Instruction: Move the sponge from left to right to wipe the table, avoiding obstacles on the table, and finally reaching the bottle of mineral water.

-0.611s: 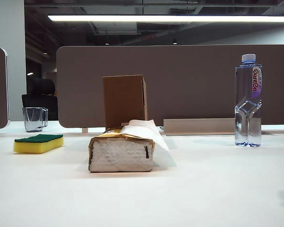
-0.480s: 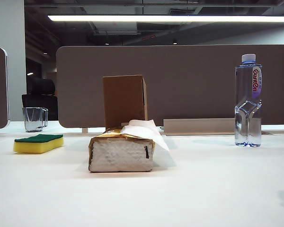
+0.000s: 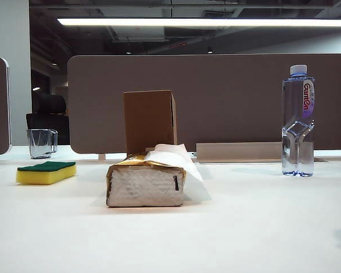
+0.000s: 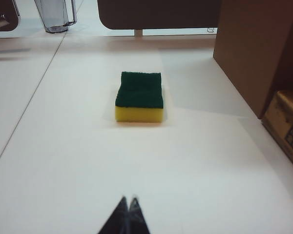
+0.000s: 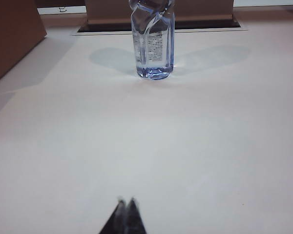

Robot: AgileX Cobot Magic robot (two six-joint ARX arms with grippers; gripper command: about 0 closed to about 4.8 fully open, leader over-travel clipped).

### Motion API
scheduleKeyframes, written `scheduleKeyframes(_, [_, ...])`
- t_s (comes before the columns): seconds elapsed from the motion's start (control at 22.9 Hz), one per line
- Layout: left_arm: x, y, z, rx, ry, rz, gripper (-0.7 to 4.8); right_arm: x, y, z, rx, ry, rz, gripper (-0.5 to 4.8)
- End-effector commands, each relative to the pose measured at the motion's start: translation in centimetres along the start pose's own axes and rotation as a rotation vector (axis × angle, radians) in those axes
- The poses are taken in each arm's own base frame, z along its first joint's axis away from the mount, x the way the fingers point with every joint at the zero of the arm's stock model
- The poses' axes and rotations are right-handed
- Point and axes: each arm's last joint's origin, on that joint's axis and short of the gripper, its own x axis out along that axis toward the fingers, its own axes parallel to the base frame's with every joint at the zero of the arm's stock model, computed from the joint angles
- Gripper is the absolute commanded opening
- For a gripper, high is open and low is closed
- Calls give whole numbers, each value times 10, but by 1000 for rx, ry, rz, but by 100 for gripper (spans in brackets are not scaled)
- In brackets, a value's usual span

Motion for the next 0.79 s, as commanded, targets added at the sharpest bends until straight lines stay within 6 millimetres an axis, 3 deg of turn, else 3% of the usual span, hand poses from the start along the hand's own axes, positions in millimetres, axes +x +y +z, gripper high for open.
scheduleKeyframes(0.04, [0,0,2,-6,-10,-1,-5,0,0,0,7,-8,7,-8])
scheduleKeyframes(0.26, [-5,-1,18,-14,-83,-39,7,0,4,1,36,-11,123,-8])
scheduleKeyframes(0.44, [-9,-1,29,-44,-129,-51,93,0,7,4,91,-27,197,-8])
scheduleKeyframes(0.65, [-14,-3,42,-104,-168,-131,95,-3,14,20,128,-160,329,-7])
scheduleKeyframes(0.7, [-16,-3,45,-102,-177,-147,117,-4,15,24,158,-194,349,-5])
scheduleKeyframes(0.74, [-19,-3,50,-108,-193,-151,192,-6,18,30,206,-233,384,-3])
scheduleKeyframes(0.79, [-20,-4,54,-107,-203,-155,229,-8,19,33,224,-239,398,12])
